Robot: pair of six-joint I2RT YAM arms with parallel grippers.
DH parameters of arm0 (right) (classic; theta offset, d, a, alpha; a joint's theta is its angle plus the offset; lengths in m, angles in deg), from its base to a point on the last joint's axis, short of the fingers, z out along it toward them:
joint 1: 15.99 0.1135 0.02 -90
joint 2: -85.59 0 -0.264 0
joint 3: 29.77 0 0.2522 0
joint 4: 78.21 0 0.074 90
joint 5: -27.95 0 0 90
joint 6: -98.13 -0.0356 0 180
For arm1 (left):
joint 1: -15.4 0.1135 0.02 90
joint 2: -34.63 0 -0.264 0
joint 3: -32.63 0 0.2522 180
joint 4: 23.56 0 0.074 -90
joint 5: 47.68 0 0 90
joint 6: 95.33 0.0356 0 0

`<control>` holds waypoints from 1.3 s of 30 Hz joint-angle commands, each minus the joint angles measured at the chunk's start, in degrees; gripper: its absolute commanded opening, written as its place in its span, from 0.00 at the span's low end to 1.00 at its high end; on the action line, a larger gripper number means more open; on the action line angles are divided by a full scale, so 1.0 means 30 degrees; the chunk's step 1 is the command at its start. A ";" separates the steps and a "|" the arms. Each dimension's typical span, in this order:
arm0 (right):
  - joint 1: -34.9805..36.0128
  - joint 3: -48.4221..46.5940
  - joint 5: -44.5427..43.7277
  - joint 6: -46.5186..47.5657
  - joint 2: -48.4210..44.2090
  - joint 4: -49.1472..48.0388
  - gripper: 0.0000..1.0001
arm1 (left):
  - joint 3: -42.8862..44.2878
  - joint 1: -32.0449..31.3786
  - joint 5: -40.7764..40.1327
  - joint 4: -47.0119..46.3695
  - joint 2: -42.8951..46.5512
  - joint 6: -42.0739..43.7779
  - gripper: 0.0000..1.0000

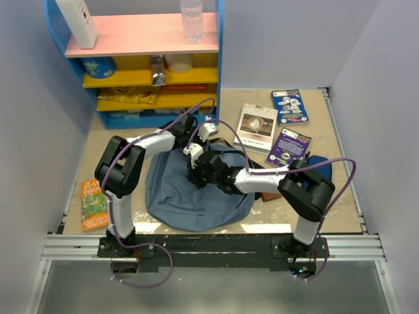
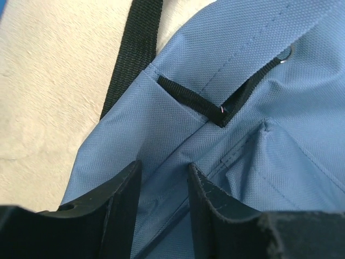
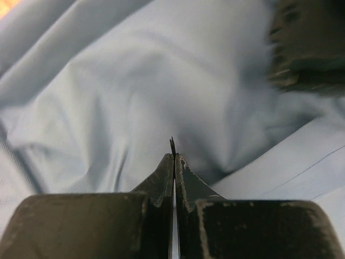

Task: Pack the student bag
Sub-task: Unzip the student bag at the center of the board.

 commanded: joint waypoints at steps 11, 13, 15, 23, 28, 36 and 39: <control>0.4041 0.2241 -0.0646 -0.2544 -0.1609 -0.1405 0.00 | -0.0739 -0.0110 -0.3124 -0.0838 -0.1528 -0.0022 0.32; 0.4509 0.2445 -0.0588 -0.2982 -0.1726 -0.1668 0.00 | -0.0681 -0.0109 -0.3212 -0.0927 -0.1557 -0.0022 0.33; 0.5066 0.2476 -0.0588 -0.3189 -0.1785 -0.1728 0.00 | -0.0535 -0.0080 -0.3242 -0.0927 -0.1587 -0.0022 0.33; 0.5771 0.1627 -0.2079 -0.3454 -0.2309 0.0524 0.43 | -0.0240 0.0007 -0.2658 -0.0431 -0.0797 -0.0081 0.36; 0.5479 0.1101 -0.4685 -0.2957 -0.4185 0.2514 0.57 | -0.0446 0.0679 -0.1516 0.0272 0.0724 -0.0168 0.43; 0.3136 0.0310 -0.6738 -0.3980 -0.4575 0.4393 0.54 | -0.0563 0.2321 0.0712 0.1739 0.3479 -0.0578 0.48; 0.3075 -0.0829 -0.7706 -0.4245 -0.3518 0.4717 0.53 | -0.0855 0.2497 0.0918 0.1914 0.4708 -0.0725 0.50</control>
